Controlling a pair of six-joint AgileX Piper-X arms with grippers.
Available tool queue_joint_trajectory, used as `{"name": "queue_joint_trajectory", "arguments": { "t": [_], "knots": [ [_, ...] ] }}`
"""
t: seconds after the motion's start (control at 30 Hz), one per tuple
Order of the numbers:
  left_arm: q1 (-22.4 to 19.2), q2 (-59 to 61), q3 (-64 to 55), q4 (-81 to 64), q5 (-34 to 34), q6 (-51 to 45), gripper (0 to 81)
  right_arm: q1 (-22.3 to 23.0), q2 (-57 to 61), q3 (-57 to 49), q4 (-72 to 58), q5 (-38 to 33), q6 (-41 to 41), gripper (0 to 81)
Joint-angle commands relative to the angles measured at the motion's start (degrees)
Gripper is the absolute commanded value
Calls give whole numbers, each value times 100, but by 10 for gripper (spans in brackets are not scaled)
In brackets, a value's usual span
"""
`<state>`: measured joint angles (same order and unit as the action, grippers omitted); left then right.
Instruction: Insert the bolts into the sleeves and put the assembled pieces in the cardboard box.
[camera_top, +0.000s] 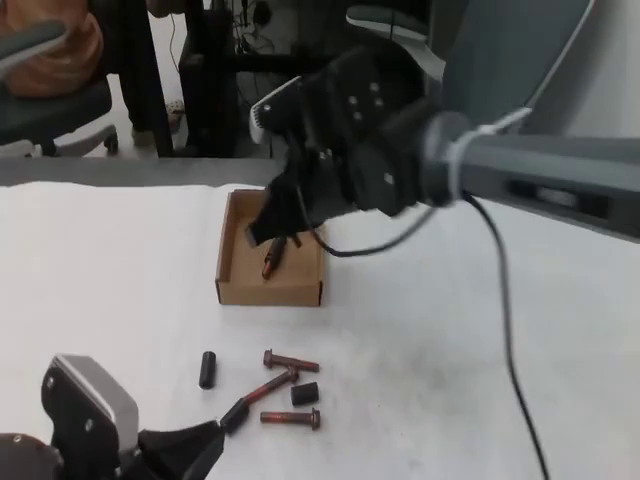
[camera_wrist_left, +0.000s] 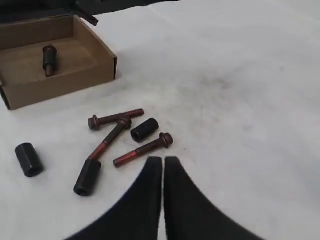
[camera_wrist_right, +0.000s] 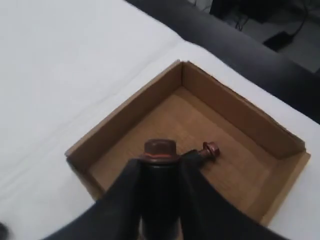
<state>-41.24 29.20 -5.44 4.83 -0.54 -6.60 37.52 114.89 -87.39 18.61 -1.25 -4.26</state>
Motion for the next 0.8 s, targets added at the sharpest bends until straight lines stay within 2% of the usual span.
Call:
{"name": "queue_joint_trajectory", "arguments": {
  "t": [0.0,0.13,0.27,0.47,0.5,0.53,0.57,0.6,0.63,0.67,0.77],
  "knots": [
    [5,-52,-28,90,-58,-33,18,-98,535,-698,593,-55,11,6],
    [5,-52,-28,99,-119,-51,18,-119,1041,-1227,998,-34,-46,6],
    [5,-52,-28,144,-424,79,18,-119,1166,-1257,1058,-35,4,6],
    [5,-52,-28,88,-429,106,18,-135,1168,-1257,881,-47,20,11],
    [5,-52,-28,88,-429,106,18,-149,1168,-1257,872,-86,20,50],
    [5,-52,-28,88,-429,106,18,-159,1168,-1257,873,-172,20,140],
    [5,-52,-28,88,-429,106,18,-171,1156,-1257,888,-238,67,269],
    [5,-52,-28,88,-429,106,18,-170,1152,-1257,910,-267,171,434],
    [5,-52,-28,88,-429,106,18,-170,1154,-1257,925,-260,270,539],
    [5,-52,-28,88,-429,106,18,-170,1125,-1257,946,-264,388,700],
    [5,-52,-28,91,-509,106,18,-170,1009,-1257,1120,-264,426,700]
  ]
}}
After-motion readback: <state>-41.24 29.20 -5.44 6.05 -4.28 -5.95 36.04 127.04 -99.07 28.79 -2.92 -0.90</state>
